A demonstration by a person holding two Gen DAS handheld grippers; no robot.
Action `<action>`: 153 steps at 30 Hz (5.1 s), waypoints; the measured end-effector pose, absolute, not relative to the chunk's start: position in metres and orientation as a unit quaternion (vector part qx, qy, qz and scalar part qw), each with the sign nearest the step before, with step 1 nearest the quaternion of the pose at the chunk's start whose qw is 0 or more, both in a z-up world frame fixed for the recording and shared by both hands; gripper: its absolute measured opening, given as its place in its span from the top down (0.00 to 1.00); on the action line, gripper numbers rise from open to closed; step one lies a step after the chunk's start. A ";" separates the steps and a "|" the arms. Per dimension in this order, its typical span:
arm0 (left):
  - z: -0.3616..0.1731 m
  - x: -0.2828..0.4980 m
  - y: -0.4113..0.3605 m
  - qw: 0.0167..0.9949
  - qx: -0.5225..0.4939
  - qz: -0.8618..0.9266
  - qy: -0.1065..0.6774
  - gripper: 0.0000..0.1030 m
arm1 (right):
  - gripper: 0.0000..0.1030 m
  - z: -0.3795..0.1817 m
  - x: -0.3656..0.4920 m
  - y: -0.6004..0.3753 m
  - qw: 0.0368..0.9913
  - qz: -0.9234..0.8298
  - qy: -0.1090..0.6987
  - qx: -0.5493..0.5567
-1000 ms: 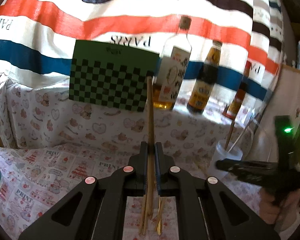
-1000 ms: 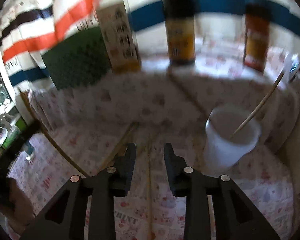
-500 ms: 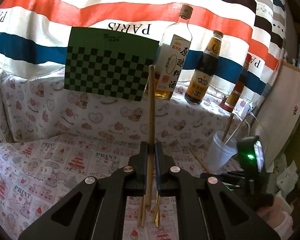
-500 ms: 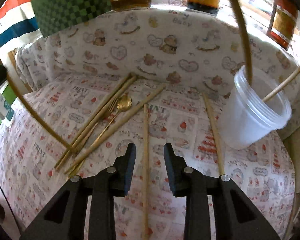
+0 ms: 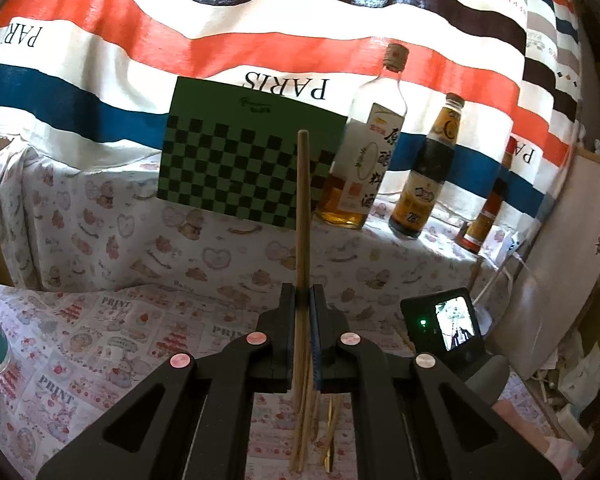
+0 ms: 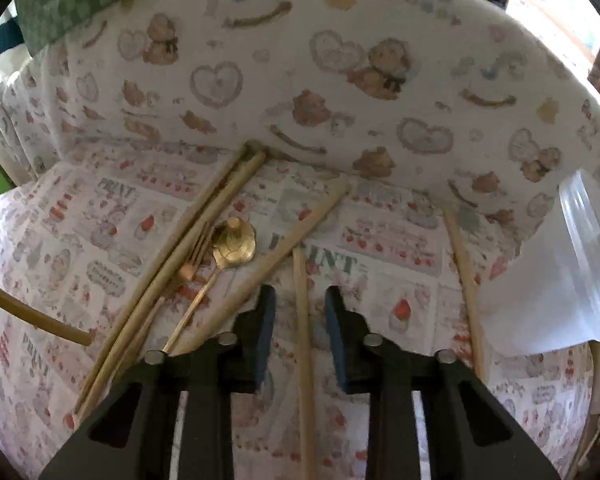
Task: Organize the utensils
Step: 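Carry the right tool's chopstick over the cup while the left tool carries its chopsticks there, then lower the chopsticks into the cup and open both tools, then move both open tools back down to the chopsticks on the table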
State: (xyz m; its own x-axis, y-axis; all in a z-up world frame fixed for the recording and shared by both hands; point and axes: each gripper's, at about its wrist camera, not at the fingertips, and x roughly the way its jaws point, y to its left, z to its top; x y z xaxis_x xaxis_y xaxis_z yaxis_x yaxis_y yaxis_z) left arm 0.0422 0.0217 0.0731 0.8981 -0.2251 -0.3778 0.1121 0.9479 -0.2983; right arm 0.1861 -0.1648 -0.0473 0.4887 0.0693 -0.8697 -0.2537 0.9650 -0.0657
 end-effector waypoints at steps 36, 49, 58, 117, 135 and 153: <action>0.201 0.025 -0.144 0.971 -0.053 -0.229 0.041 0.94 | 0.92 0.202 0.049 -0.339 0.990 0.073 0.115 0.019; 0.165 0.083 -0.193 0.974 -0.089 -0.209 0.017 0.94 | 0.92 0.187 0.071 -0.408 0.987 0.030 0.079 0.134; 0.143 0.111 -0.191 0.971 -0.119 -0.207 0.026 0.94 | 0.92 0.180 0.073 -0.424 0.985 0.014 0.049 0.165; 0.088 -0.004 0.007 0.986 -0.112 -0.023 0.125 0.01 | 0.19 0.089 0.014 -0.345 0.966 0.091 0.231 0.075; 0.029 0.037 0.013 0.962 -0.101 -0.014 0.253 0.01 | 0.19 -0.007 0.072 -0.338 0.897 0.045 0.439 0.028; -0.010 0.063 -0.014 0.908 -0.085 -0.075 0.404 0.39 | 0.54 -0.037 0.081 -0.325 0.869 0.033 0.492 -0.032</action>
State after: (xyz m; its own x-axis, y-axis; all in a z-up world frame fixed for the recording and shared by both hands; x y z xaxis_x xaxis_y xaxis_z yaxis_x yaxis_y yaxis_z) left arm 0.0632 -0.0141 -0.0103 0.6620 -0.2046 -0.7210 0.0677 0.9744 -0.2143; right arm 0.0815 -0.3246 -0.0370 0.5130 0.0268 -0.8580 -0.0889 0.9958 -0.0221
